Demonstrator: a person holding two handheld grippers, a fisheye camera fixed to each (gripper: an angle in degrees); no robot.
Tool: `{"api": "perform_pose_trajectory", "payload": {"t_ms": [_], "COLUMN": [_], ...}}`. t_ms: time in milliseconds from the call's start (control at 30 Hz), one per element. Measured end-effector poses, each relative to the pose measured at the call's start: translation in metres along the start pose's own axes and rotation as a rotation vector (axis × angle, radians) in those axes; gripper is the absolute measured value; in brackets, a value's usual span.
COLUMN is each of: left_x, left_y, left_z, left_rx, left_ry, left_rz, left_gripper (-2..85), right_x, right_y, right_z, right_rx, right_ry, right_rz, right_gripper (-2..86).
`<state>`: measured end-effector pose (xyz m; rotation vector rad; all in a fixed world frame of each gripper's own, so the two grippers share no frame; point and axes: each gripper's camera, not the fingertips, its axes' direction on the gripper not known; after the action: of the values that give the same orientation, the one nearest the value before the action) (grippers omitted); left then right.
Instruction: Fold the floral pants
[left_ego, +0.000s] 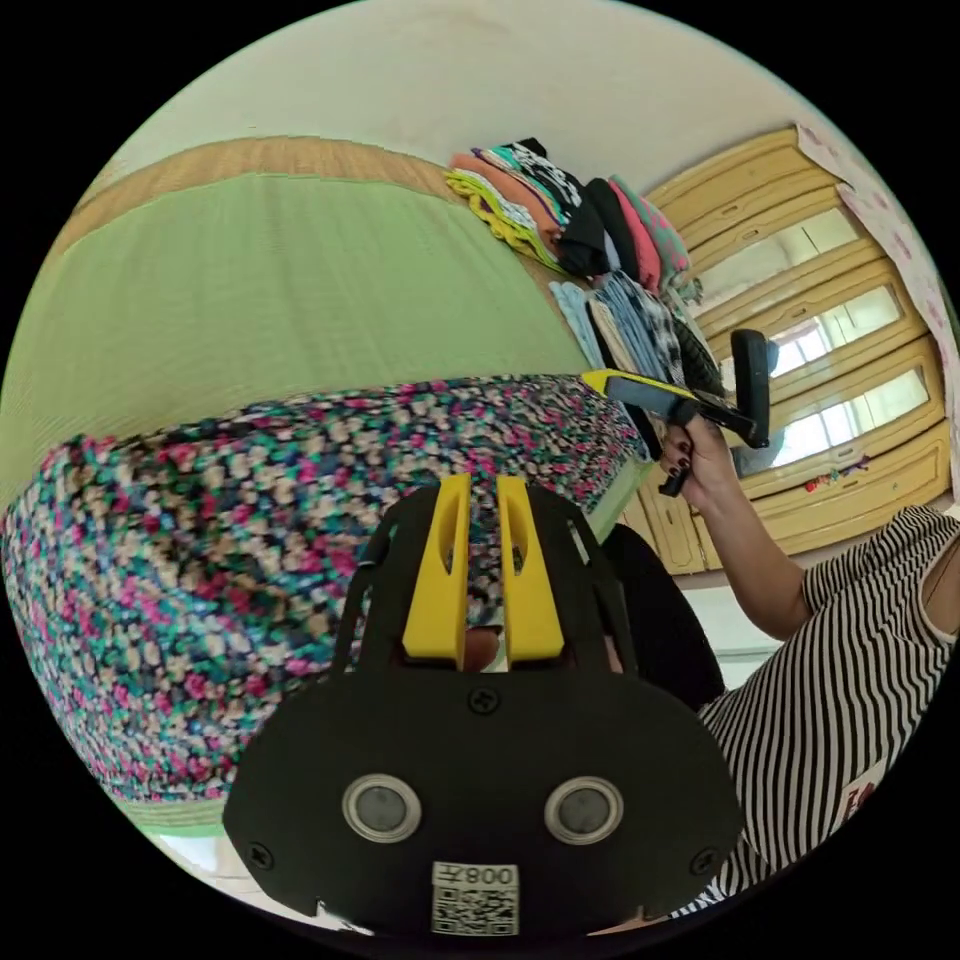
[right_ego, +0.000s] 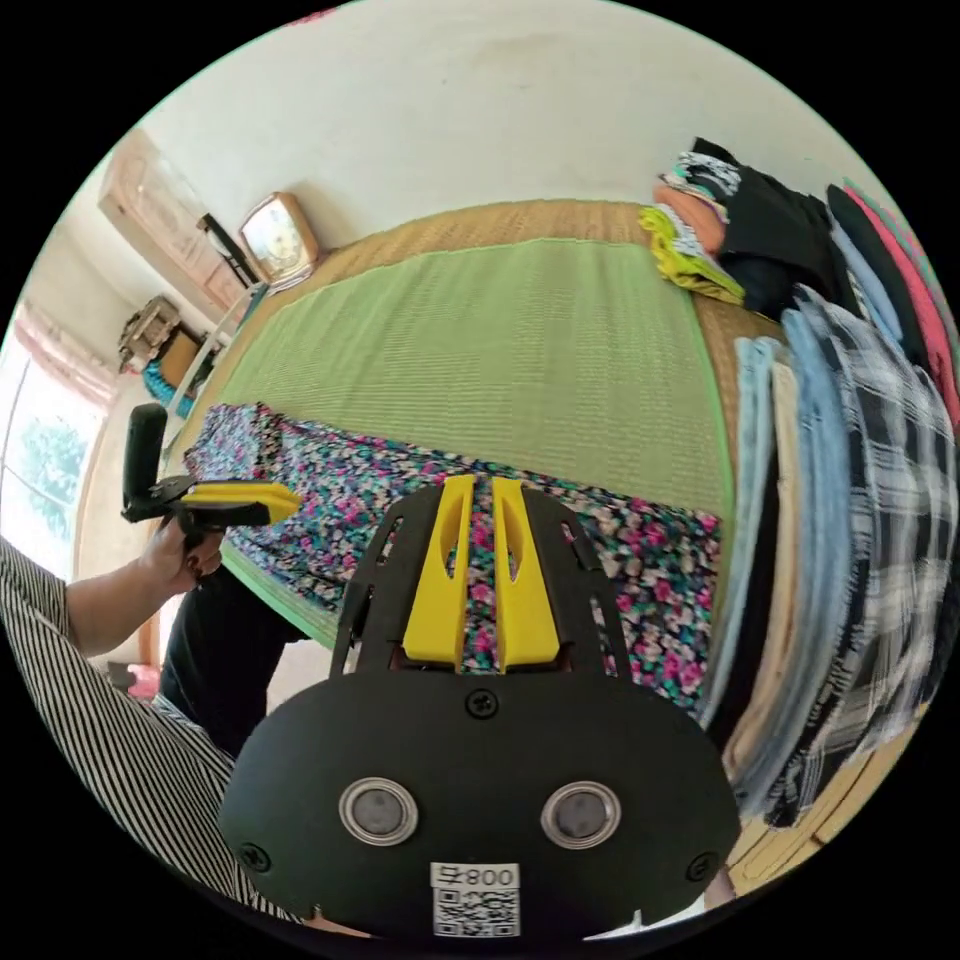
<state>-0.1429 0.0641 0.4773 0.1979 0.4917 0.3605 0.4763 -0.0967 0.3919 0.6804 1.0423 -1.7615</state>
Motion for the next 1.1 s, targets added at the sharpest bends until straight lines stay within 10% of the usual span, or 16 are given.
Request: {"api": "perform_pose_trajectory", "payload": {"t_ms": [400, 1100], "left_x": [-0.125, -0.188], "left_y": [0.039, 0.213], "left_z": [-0.129, -0.313], "left_rx": [0.012, 0.372], "left_ry": [-0.362, -0.072], "left_rz": [-0.28, -0.381], "left_gripper": [4.1, 0.5], "right_x": [-0.149, -0.275], "right_y": [-0.11, -0.208], "right_z": [0.131, 0.19], "right_rx": [-0.218, -0.197], "right_ry": [-0.272, -0.211], "right_rz": [-0.38, -0.641], "right_gripper": [5.1, 8.8]}}
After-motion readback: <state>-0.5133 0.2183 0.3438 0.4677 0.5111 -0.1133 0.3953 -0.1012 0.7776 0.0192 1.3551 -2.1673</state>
